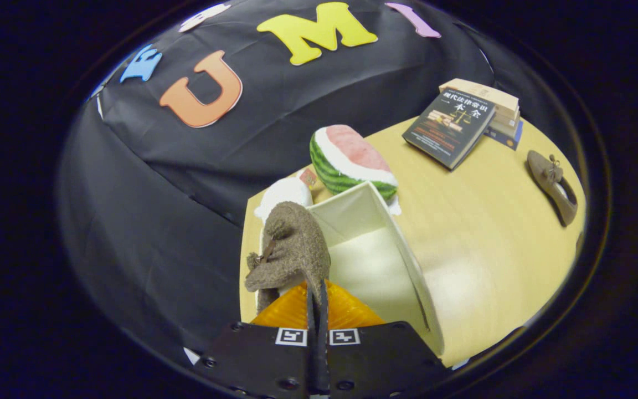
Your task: Open the storage box then place both shoes into the box .Put the left shoe in first, then the right shoe, with the right side of both shoes facing outward in a uniform manner.
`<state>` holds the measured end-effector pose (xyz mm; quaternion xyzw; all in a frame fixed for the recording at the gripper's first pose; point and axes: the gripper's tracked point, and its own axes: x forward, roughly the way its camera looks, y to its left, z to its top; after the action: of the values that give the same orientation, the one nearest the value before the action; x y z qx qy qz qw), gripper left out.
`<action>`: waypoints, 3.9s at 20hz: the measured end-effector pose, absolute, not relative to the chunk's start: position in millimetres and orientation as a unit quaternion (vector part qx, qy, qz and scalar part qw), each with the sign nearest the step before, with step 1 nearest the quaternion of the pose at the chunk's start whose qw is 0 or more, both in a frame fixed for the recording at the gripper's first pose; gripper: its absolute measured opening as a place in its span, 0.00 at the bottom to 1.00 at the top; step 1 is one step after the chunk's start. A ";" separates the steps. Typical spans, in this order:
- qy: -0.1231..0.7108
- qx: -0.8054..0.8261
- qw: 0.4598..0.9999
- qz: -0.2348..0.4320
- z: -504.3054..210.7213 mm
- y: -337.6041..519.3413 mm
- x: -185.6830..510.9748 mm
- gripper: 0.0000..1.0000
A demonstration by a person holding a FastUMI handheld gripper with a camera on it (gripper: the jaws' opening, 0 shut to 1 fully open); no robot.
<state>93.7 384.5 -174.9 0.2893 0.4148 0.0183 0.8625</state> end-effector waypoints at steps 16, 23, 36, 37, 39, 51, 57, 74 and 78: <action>0.455 0.239 0.855 0.074 -220.6 430.7 93.4 0.33; 0.405 0.196 0.888 0.096 -184.1 412.5 82.4 0.66; 0.253 0.123 0.958 0.057 -92.1 202.1 37.7 0.90; 0.244 0.117 0.962 0.048 -87.6 176.2 32.4 0.91; 0.221 0.096 0.970 0.029 -81.4 120.4 24.9 0.93; 0.280 0.035 0.959 -0.038 -184.9 -135.8 -10.4 0.92; 0.346 0.044 0.936 -0.039 -275.5 -162.2 13.7 0.92; 0.442 0.071 0.892 -0.061 -348.6 -175.0 46.4 0.00; 0.447 0.114 0.884 -0.072 -336.8 -166.1 36.3 0.00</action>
<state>36.3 -166.1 -336.8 0.1137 0.4469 -0.0719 0.8844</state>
